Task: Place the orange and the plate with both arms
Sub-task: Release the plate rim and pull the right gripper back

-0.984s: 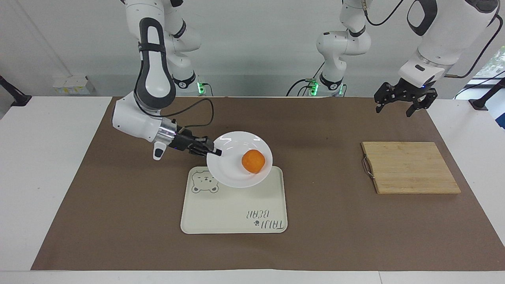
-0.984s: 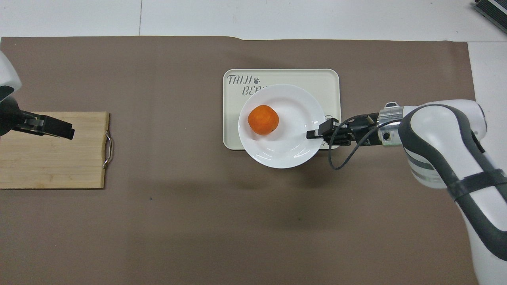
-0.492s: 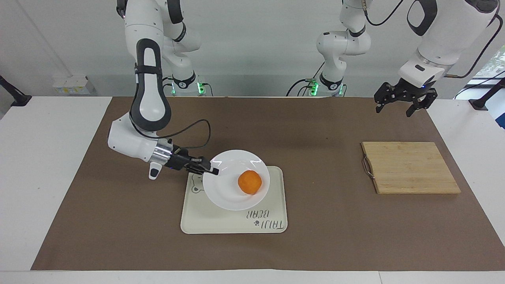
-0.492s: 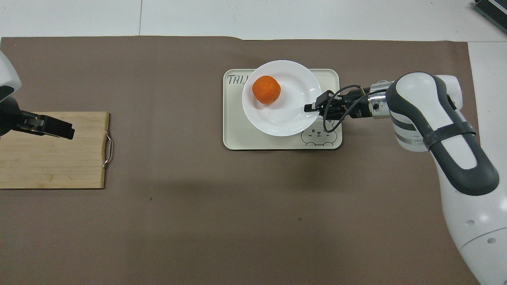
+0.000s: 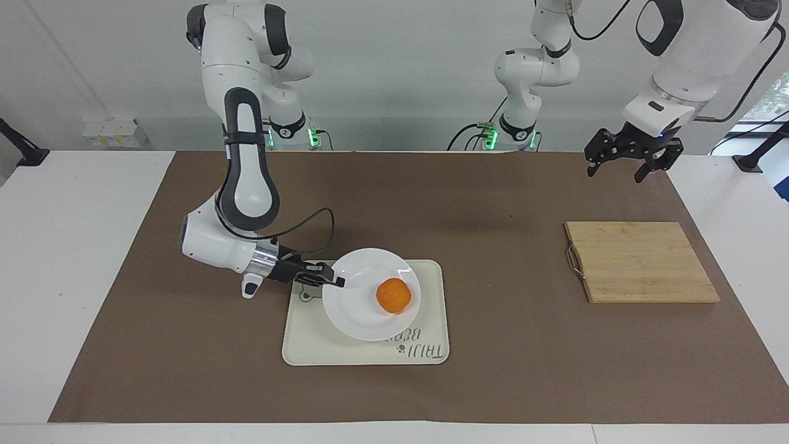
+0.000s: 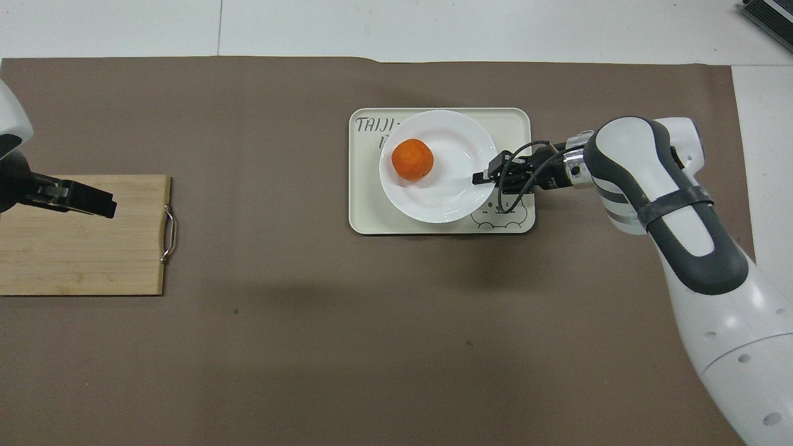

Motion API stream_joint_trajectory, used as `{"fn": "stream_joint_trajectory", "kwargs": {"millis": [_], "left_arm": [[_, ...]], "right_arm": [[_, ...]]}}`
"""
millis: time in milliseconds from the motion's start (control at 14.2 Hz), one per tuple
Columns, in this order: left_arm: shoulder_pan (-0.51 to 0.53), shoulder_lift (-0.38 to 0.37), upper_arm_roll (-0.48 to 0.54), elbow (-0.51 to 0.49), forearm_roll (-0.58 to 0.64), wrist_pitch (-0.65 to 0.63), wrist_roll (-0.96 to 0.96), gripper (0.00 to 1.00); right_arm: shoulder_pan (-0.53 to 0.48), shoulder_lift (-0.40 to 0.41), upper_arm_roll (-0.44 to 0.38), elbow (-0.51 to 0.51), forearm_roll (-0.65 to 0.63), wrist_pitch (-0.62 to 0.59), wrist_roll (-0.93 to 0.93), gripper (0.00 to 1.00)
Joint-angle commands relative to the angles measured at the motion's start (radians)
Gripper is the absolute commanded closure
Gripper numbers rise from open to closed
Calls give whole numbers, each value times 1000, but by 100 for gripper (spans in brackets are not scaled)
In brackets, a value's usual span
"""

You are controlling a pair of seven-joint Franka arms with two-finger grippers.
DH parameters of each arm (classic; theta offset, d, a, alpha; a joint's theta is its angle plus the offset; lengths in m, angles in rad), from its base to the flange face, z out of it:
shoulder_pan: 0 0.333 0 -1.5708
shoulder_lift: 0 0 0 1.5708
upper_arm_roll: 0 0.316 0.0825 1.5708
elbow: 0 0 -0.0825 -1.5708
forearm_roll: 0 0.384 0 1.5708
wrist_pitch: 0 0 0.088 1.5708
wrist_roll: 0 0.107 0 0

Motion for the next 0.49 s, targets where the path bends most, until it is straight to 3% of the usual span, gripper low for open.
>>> {"fn": "stream_joint_trajectory", "kwargs": {"millis": [0,422], "left_arm": [[8,-17,-6,-11,14,5,-9,0],[8,-17,-6,-11,14,5,-9,0]], "right_arm": [[-2,33,7,28,5,19,-4,100],[3,35,7,26,-9,41,-7,100]]}}
